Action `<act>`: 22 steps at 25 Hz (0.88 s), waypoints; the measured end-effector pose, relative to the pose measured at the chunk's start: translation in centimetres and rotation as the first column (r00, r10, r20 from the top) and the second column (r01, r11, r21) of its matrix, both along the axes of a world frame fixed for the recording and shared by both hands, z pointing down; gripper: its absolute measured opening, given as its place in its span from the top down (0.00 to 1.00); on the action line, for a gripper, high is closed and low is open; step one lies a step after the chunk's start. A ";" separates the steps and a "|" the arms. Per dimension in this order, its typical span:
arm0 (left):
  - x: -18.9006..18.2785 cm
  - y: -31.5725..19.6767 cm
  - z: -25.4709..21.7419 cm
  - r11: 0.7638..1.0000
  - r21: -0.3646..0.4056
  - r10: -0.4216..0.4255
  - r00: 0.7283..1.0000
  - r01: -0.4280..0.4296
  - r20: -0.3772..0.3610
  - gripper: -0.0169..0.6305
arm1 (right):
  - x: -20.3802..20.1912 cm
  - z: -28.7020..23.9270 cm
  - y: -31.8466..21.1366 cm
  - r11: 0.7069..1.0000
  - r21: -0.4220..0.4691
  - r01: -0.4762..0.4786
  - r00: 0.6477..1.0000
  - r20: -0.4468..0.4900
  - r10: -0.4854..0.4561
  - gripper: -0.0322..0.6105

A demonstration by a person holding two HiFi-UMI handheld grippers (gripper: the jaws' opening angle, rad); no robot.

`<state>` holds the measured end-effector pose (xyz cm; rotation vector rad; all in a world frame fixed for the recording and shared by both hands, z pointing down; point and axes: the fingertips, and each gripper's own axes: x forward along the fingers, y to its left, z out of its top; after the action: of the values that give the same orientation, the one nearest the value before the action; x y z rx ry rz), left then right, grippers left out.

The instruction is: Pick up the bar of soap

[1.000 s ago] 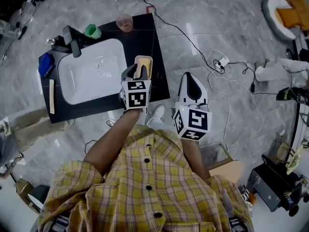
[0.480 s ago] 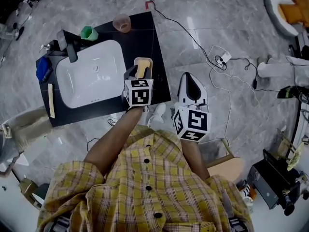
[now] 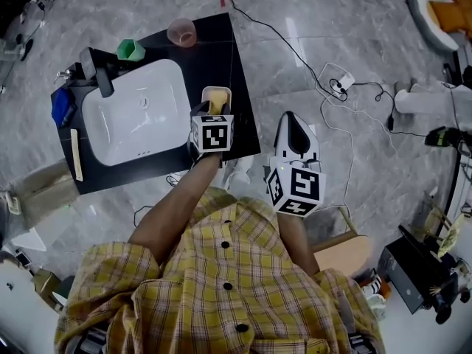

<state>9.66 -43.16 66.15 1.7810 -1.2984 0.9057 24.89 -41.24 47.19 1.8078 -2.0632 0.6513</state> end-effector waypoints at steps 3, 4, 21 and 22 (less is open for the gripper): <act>0.0 -0.2 0.8 1.000 -0.019 0.005 1.000 -0.005 0.011 0.69 | -0.1 0.6 0.0 1.000 -0.014 0.003 1.000 0.004 -0.003 0.92; 0.1 -0.3 1.0 1.000 -0.026 0.006 1.000 -0.005 0.013 0.69 | -0.1 0.7 -0.1 1.000 -0.017 0.004 1.000 0.005 -0.004 0.92; 0.1 -0.2 3.1 0.984 -0.180 0.001 0.998 0.011 0.067 0.68 | 0.0 2.1 -0.3 0.999 -0.038 -0.015 0.999 0.040 0.016 0.92; 0.1 -0.2 3.1 0.984 -0.178 -0.003 0.998 0.015 0.069 0.68 | 0.1 2.1 -0.3 0.999 -0.038 -0.017 0.999 0.043 0.019 0.92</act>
<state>9.75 -43.41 69.26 1.6170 -1.2257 1.0521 24.98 -41.51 49.27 1.8083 -2.0501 0.7360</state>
